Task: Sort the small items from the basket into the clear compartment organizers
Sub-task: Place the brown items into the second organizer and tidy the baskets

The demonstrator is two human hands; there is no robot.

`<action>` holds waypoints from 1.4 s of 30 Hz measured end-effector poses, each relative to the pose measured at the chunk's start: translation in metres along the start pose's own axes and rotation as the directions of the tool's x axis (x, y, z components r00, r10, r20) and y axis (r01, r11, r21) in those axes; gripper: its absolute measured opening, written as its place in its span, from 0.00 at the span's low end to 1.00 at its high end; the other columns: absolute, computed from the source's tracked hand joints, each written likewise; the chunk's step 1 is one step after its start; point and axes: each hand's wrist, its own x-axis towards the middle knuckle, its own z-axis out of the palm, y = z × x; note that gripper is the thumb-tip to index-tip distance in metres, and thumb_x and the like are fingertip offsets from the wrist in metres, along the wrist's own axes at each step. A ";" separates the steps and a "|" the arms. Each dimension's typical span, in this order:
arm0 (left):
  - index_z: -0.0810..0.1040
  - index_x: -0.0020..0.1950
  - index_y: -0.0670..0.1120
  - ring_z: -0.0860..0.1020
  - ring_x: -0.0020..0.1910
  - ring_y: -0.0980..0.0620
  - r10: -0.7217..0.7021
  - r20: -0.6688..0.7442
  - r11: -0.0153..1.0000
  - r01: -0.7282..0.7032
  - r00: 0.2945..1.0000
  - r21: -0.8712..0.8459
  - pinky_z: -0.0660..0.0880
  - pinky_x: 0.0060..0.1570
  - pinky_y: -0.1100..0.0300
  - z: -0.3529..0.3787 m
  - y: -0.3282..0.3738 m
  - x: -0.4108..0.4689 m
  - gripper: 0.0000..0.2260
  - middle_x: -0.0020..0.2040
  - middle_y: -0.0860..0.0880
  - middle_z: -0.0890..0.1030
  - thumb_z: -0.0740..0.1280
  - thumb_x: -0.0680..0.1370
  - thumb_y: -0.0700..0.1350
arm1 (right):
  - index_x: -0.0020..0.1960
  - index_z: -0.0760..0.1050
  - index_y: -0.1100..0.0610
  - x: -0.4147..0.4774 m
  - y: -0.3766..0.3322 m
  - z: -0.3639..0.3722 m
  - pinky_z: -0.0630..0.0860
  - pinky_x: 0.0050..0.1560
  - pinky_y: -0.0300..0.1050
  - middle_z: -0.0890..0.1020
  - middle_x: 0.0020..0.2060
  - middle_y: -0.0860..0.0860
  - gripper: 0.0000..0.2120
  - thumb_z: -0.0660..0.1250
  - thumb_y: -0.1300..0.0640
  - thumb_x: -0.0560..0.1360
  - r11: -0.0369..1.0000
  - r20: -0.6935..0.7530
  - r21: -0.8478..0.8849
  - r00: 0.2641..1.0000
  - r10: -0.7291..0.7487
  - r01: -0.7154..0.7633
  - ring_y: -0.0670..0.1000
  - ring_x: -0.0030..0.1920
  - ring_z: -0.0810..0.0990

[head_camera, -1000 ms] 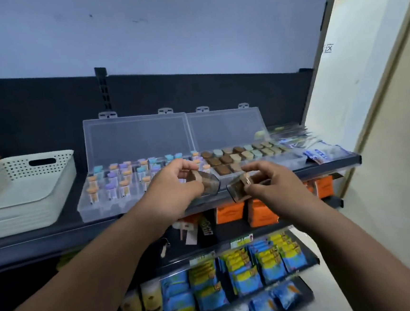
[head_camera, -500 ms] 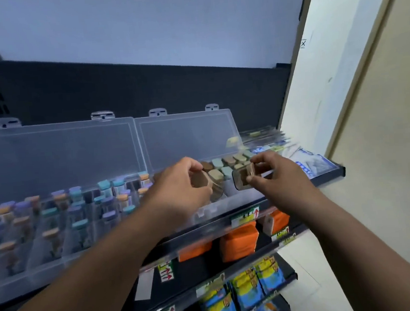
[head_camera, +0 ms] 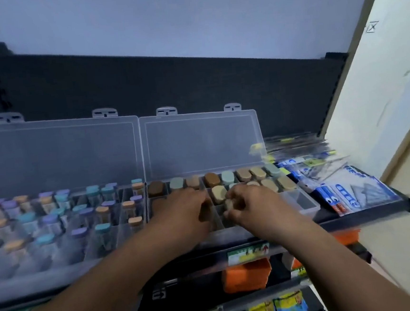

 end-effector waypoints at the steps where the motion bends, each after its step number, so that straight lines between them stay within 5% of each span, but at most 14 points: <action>1: 0.76 0.51 0.53 0.74 0.50 0.51 -0.015 0.001 0.999 0.015 1.000 0.038 0.74 0.50 0.50 0.002 0.001 0.001 0.08 0.50 0.52 0.76 0.68 0.73 0.48 | 0.55 0.75 0.49 0.003 0.001 0.000 0.75 0.49 0.45 0.79 0.47 0.49 0.10 0.68 0.48 0.74 0.999 0.029 -0.035 0.999 -0.034 0.035 0.51 0.49 0.77; 8: 0.79 0.48 0.50 0.75 0.49 0.46 -0.117 -0.006 0.975 0.115 0.993 0.188 0.74 0.49 0.51 0.011 0.017 0.002 0.06 0.47 0.48 0.78 0.64 0.75 0.49 | 0.51 0.75 0.50 0.014 0.015 -0.003 0.72 0.41 0.44 0.76 0.45 0.48 0.16 0.70 0.41 0.71 0.968 0.165 -0.126 0.967 -0.196 0.218 0.48 0.44 0.75; 12: 0.79 0.48 0.50 0.74 0.50 0.47 -0.166 -0.057 0.966 0.174 0.984 0.193 0.72 0.52 0.52 0.009 0.025 -0.010 0.08 0.48 0.48 0.78 0.62 0.77 0.51 | 0.59 0.74 0.50 0.014 0.015 -0.012 0.75 0.50 0.47 0.77 0.53 0.51 0.19 0.69 0.42 0.73 0.946 0.209 -0.157 0.945 -0.250 0.285 0.51 0.50 0.76; 17: 0.74 0.62 0.57 0.70 0.61 0.48 -0.262 -0.211 0.952 0.287 0.942 0.102 0.69 0.59 0.49 0.000 0.019 -0.042 0.16 0.59 0.53 0.74 0.64 0.74 0.49 | 0.61 0.72 0.51 0.011 -0.003 -0.018 0.71 0.48 0.45 0.75 0.54 0.51 0.17 0.65 0.44 0.76 0.903 0.115 -0.153 0.915 -0.386 0.400 0.52 0.53 0.75; 21: 0.64 0.72 0.53 0.62 0.71 0.47 -0.354 -0.337 0.855 0.448 0.873 0.262 0.60 0.69 0.51 -0.019 0.006 -0.081 0.26 0.71 0.50 0.66 0.63 0.76 0.58 | 0.67 0.69 0.49 0.005 -0.031 -0.007 0.69 0.62 0.50 0.72 0.62 0.52 0.21 0.63 0.43 0.77 0.852 0.097 -0.179 0.870 -0.483 0.492 0.56 0.63 0.69; 25: 0.52 0.77 0.52 0.50 0.76 0.48 -0.436 -0.406 0.750 0.574 0.803 0.329 0.50 0.74 0.48 -0.043 -0.012 -0.137 0.33 0.77 0.49 0.54 0.57 0.77 0.64 | 0.74 0.61 0.48 -0.009 -0.077 0.011 0.63 0.69 0.51 0.65 0.72 0.51 0.29 0.62 0.41 0.76 0.782 0.116 -0.203 0.807 -0.579 0.589 0.56 0.70 0.64; 30: 0.48 0.78 0.53 0.49 0.76 0.48 -0.491 -0.496 0.667 0.675 0.717 0.316 0.49 0.73 0.48 -0.068 -0.045 -0.214 0.36 0.78 0.50 0.52 0.55 0.75 0.67 | 0.78 0.51 0.47 -0.036 -0.148 0.036 0.54 0.73 0.49 0.55 0.77 0.50 0.36 0.63 0.40 0.76 0.711 0.132 -0.173 0.731 -0.669 0.682 0.54 0.75 0.55; 42: 0.47 0.78 0.53 0.49 0.77 0.49 -0.604 -0.549 0.531 0.805 0.578 0.264 0.47 0.73 0.49 -0.136 -0.146 -0.442 0.37 0.79 0.49 0.50 0.56 0.75 0.67 | 0.78 0.50 0.50 -0.130 -0.366 0.133 0.51 0.75 0.50 0.53 0.78 0.51 0.37 0.63 0.41 0.76 0.548 0.149 -0.074 0.552 -0.820 0.833 0.52 0.76 0.51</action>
